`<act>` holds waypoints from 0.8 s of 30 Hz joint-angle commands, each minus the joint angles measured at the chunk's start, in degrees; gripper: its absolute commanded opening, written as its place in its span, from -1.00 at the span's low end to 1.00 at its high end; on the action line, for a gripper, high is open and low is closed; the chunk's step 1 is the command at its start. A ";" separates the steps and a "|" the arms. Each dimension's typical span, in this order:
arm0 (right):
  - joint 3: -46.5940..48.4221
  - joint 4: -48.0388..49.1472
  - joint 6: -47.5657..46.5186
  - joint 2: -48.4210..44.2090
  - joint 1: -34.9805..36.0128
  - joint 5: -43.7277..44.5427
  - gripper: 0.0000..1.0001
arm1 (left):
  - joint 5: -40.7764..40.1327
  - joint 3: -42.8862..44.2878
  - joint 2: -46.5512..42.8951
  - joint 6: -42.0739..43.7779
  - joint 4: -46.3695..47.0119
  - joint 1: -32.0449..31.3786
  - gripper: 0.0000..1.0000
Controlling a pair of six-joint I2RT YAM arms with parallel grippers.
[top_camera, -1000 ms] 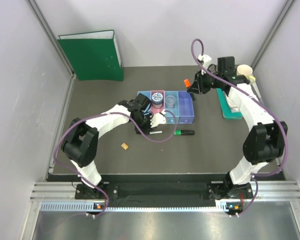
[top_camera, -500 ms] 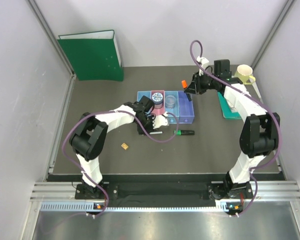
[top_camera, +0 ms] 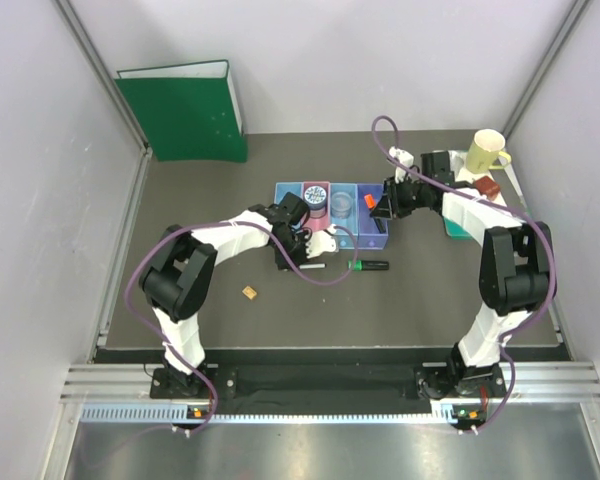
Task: Sort the stationery into containers
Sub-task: Pick up the pen from the center of the board, then place the pen in the storage box.
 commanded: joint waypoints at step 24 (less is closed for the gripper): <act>4.86 -1.19 -6.03 -2.25 1.53 -0.74 0.41 | 1.51 14.73 -14.81 -32.44 2.61 4.48 -1.00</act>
